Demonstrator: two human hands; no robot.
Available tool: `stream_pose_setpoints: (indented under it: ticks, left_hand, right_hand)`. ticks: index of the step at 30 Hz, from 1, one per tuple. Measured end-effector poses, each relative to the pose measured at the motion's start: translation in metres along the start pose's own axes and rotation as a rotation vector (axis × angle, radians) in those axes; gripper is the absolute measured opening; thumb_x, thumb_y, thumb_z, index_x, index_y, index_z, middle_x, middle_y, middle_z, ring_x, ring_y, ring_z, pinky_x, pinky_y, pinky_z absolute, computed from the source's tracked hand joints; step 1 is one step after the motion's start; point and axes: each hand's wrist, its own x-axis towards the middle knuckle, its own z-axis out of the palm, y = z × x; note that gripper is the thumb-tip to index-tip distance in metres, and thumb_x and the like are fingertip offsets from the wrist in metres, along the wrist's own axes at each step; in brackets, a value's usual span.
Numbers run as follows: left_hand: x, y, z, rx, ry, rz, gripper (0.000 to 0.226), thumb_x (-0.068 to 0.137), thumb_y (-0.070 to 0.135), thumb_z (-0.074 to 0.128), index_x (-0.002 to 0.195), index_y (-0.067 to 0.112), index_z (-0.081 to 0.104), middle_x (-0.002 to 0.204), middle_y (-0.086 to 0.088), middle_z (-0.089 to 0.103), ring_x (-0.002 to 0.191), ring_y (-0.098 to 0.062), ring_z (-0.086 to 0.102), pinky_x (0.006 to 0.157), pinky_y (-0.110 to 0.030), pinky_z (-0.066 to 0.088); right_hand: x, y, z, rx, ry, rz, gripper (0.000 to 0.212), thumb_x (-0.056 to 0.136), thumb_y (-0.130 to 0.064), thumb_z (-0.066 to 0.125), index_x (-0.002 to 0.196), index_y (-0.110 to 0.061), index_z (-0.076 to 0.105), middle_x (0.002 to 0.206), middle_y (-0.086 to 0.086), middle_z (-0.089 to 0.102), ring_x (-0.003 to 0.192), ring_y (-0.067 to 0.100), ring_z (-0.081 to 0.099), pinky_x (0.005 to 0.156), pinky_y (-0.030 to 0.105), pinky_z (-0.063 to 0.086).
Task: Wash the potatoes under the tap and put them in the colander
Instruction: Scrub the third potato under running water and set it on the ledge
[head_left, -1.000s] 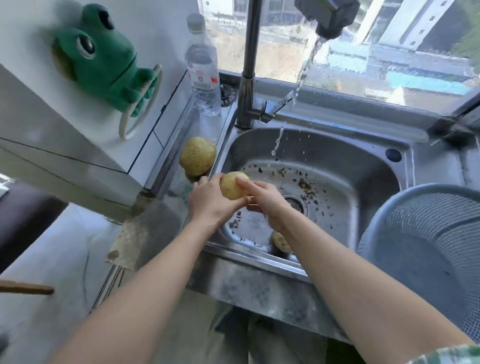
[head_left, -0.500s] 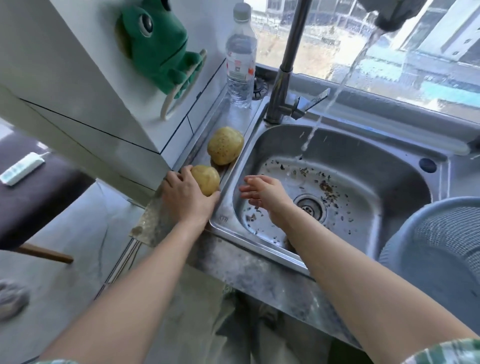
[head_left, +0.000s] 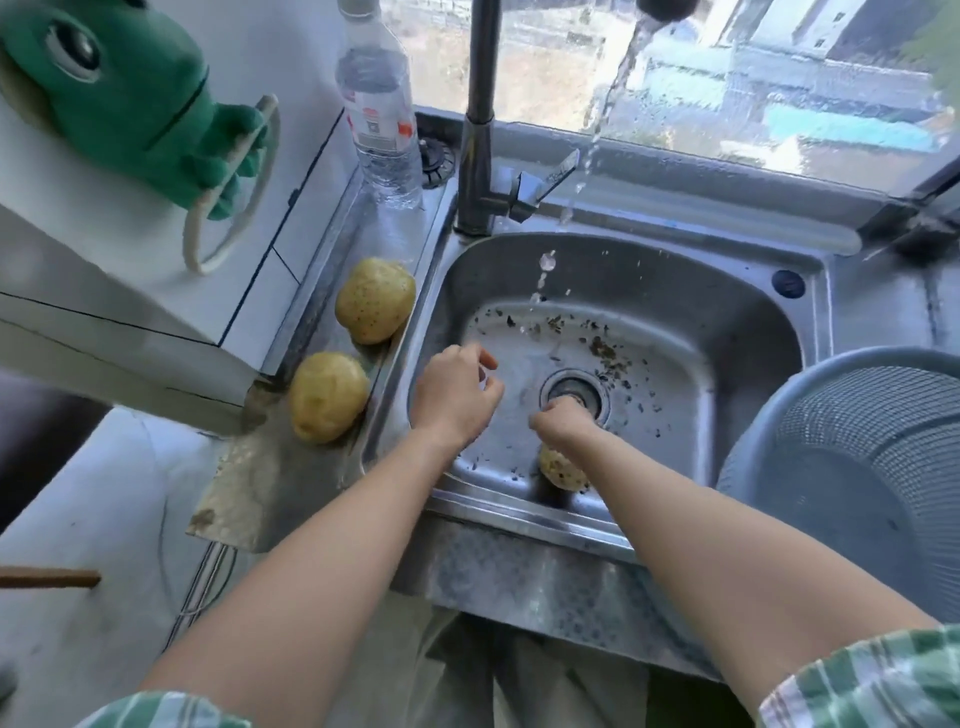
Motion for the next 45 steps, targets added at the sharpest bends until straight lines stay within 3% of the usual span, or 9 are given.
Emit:
stream_pose_setpoints:
  ticks: [6,14,18,22,25,32,37,41,45]
  left_hand:
    - [0.03,0.001,0.025,-0.021,-0.147,-0.102,0.024,0.093,0.024,0.054,0.111,0.015,0.068,0.108,-0.006,0.071,0.104,-0.026,0.063,0.084,-0.032,0.048]
    - [0.063,0.001,0.042,-0.058,-0.275,-0.111,0.025,0.094,0.024,0.05,0.11,0.018,0.068,0.105,-0.003,0.071,0.092,-0.026,0.065,0.077,-0.032,0.053]
    - [0.074,0.0,0.044,-0.044,-0.331,-0.097,0.027,0.095,0.024,0.049,0.114,0.017,0.067,0.11,-0.003,0.069,0.098,-0.025,0.063,0.073,-0.028,0.045]
    - [0.079,-0.003,0.039,-0.097,-0.36,-0.101,0.028,0.096,0.024,0.049,0.116,0.014,0.066,0.108,-0.003,0.068,0.097,-0.023,0.062,0.077,-0.027,0.044]
    - [0.083,-0.008,0.034,-0.236,-0.395,-0.18,0.024,0.096,0.024,0.048,0.107,0.013,0.067,0.104,-0.008,0.07,0.095,-0.027,0.064,0.083,-0.035,0.05]
    - [0.077,0.01,0.019,-0.913,-0.469,-0.459,0.048,0.091,0.059,0.052,0.119,0.023,0.065,0.116,-0.007,0.069,0.104,-0.024,0.064,0.092,-0.046,0.054]
    - [0.075,0.027,0.019,-1.116,-0.244,-0.59,0.048,0.085,0.052,0.063,0.112,0.012,0.069,0.106,-0.012,0.072,0.095,-0.026,0.07,0.083,-0.04,0.057]
    - [0.069,0.035,0.015,-1.068,-0.143,-0.625,0.043,0.102,0.043,0.038,0.106,0.011,0.066,0.097,-0.008,0.068,0.092,-0.023,0.063,0.086,-0.039,0.053]
    - [0.056,0.032,0.017,-0.927,-0.116,-0.288,0.03,0.098,0.038,0.052,0.117,0.015,0.058,0.113,-0.008,0.065,0.105,-0.024,0.064,0.091,-0.042,0.055]
  right_hand:
    - [0.03,0.03,0.01,-0.196,0.015,0.186,0.052,0.089,-0.026,0.057,0.136,-0.009,0.044,0.142,0.02,0.041,0.128,0.038,0.043,0.106,0.042,0.042]
    - [0.04,0.036,0.013,-0.295,-0.148,0.199,0.047,0.1,-0.014,0.048,0.145,-0.002,0.038,0.15,0.023,0.037,0.138,0.038,0.037,0.107,0.036,0.034]
    - [0.047,0.045,0.025,-0.16,-0.059,0.272,0.057,0.085,-0.032,0.066,0.135,-0.018,0.045,0.142,0.019,0.041,0.126,0.038,0.046,0.103,0.037,0.04]
    - [0.047,0.033,0.02,0.262,-0.006,0.237,0.069,0.075,-0.043,0.068,0.132,-0.015,0.042,0.119,0.012,0.058,0.106,0.03,0.059,0.086,0.036,0.051]
    - [0.045,0.008,0.007,0.613,-0.009,0.139,0.051,0.085,-0.053,0.057,0.121,-0.017,0.049,0.101,0.006,0.061,0.081,0.019,0.058,0.063,0.027,0.045]
    - [0.033,-0.055,-0.015,0.991,-0.12,0.027,0.062,0.094,-0.066,0.027,0.08,-0.016,0.063,0.065,0.003,0.064,0.061,0.015,0.056,0.054,0.026,0.044]
    - [0.024,-0.07,-0.007,1.271,-0.13,0.069,0.065,0.092,-0.064,0.04,0.116,-0.009,0.065,0.112,0.015,0.071,0.097,0.027,0.068,0.075,0.039,0.058]
    - [0.015,-0.068,-0.003,1.031,-0.051,-0.16,0.04,0.09,-0.045,0.06,0.107,-0.01,0.052,0.095,0.008,0.064,0.09,0.023,0.065,0.074,0.034,0.057]
    - [0.009,-0.067,-0.023,0.843,0.087,-0.115,0.062,0.099,-0.057,0.03,0.098,-0.006,0.066,0.065,0.004,0.056,0.05,0.012,0.046,0.041,0.017,0.037]
